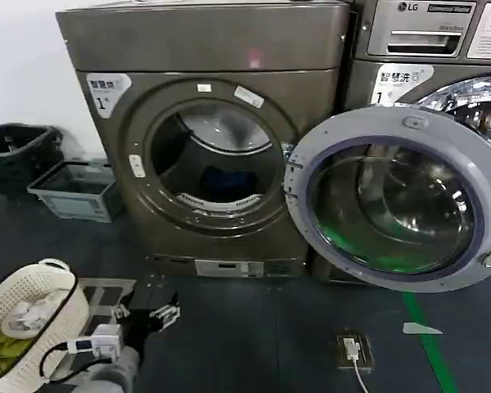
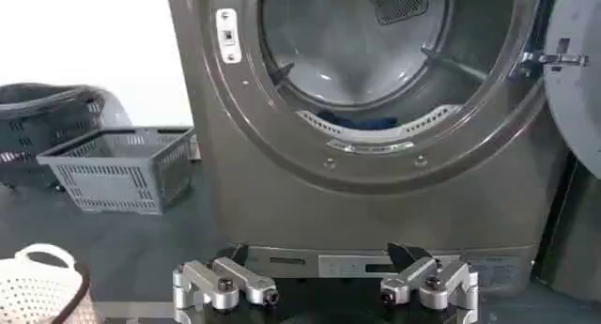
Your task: Grasp the clothes from the dryer.
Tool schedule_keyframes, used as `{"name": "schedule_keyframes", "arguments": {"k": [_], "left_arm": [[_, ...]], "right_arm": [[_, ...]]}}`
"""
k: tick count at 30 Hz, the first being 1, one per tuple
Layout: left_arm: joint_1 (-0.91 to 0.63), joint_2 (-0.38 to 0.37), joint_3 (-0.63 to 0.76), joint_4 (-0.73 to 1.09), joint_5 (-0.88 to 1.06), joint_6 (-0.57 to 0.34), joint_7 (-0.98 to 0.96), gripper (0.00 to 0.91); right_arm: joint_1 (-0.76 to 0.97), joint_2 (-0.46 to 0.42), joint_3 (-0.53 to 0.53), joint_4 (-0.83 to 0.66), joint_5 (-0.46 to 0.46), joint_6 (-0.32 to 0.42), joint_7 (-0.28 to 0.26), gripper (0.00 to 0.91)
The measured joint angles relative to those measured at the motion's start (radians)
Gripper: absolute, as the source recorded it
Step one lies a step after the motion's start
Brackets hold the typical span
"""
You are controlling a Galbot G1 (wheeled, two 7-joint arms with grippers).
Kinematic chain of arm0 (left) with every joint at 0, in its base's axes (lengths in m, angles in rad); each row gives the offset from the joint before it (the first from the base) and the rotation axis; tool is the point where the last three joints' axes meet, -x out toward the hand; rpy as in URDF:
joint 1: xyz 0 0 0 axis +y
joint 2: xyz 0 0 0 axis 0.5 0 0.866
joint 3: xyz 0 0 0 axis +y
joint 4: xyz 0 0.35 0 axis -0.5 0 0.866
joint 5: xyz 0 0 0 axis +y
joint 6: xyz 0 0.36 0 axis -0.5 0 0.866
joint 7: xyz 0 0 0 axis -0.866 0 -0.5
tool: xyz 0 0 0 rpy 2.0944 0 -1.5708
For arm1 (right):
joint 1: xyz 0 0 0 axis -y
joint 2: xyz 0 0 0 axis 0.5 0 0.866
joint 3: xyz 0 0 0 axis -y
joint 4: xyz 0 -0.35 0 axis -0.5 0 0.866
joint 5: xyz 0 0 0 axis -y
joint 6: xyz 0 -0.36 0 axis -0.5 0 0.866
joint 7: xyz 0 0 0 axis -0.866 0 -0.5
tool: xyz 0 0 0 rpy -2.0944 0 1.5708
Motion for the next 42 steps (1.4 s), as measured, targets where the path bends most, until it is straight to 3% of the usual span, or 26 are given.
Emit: {"name": "schedule_keyframes", "arguments": {"k": [42], "left_arm": [[-0.002,0.008,0.005,0.003,-0.002,0.0,0.003,0.907]], "right_arm": [[-0.021,0.028,0.001,0.002,0.028,0.07,0.026,0.907]]}}
